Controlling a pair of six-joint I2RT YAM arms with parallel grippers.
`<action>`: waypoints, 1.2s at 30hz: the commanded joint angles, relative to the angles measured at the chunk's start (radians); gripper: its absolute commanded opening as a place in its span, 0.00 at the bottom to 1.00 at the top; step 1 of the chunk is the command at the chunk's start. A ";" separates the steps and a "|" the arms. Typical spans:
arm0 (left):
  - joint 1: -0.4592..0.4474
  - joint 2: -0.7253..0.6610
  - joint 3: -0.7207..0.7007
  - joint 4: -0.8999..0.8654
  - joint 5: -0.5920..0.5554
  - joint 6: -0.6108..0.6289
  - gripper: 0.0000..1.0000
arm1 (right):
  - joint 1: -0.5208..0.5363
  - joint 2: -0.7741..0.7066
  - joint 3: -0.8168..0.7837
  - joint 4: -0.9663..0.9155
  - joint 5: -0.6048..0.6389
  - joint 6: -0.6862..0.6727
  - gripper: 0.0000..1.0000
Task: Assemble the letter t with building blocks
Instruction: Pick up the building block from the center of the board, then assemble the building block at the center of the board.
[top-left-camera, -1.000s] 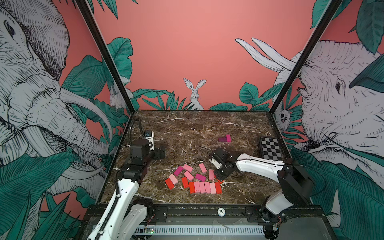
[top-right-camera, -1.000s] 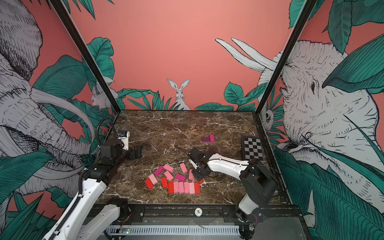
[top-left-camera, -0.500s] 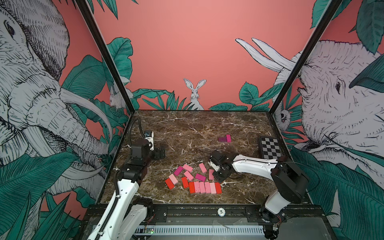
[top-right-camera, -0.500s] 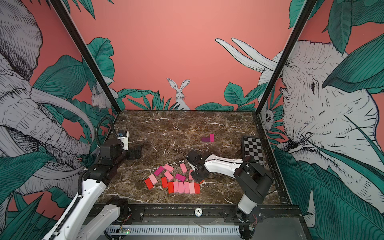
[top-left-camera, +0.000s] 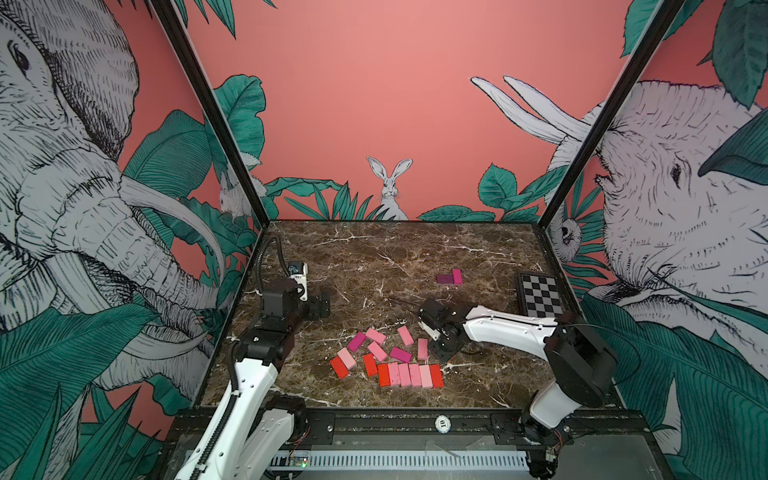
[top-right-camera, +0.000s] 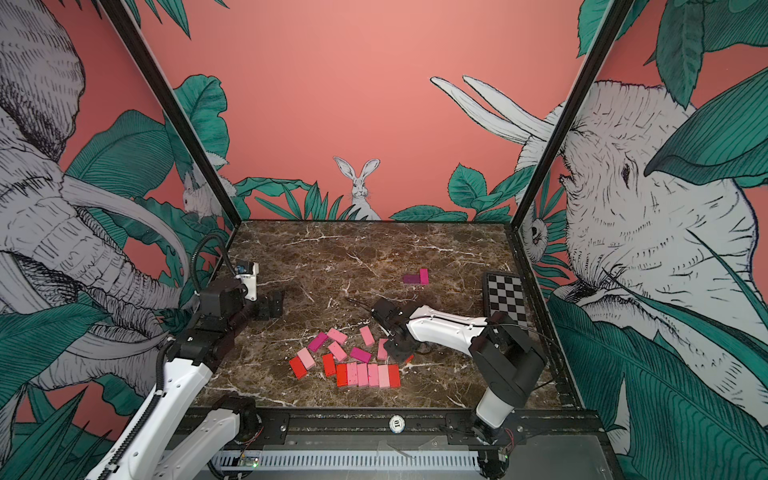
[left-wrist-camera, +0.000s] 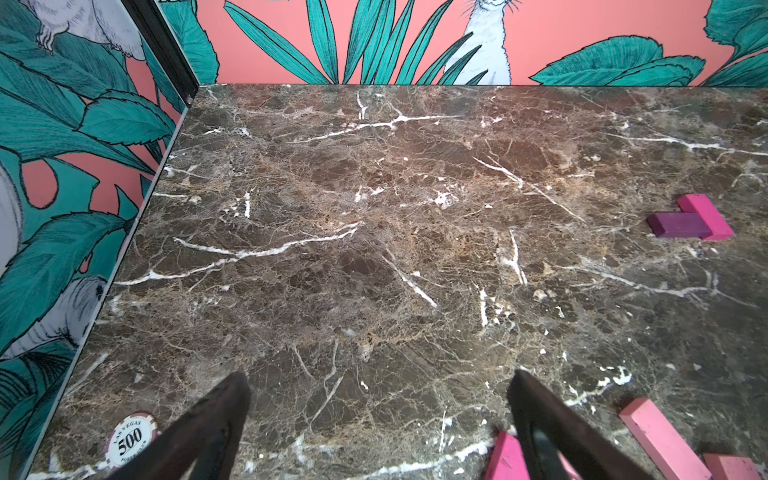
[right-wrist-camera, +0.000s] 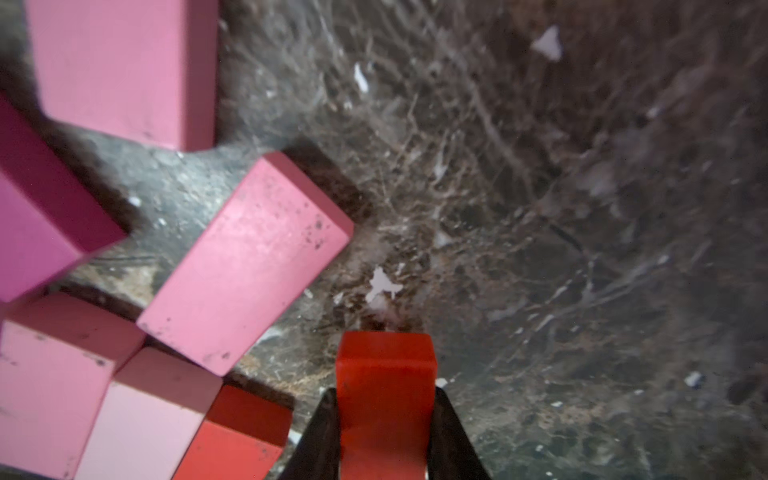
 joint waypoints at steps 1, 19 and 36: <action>0.000 -0.019 -0.013 0.022 0.002 -0.007 0.99 | -0.032 -0.021 0.073 -0.092 0.073 -0.102 0.10; 0.001 -0.025 -0.016 0.037 0.024 -0.002 0.99 | -0.358 -0.132 0.300 -0.194 -0.014 -1.010 0.00; 0.000 -0.033 -0.013 0.034 0.025 0.006 0.99 | -0.636 0.195 0.608 -0.198 -0.079 -1.541 0.00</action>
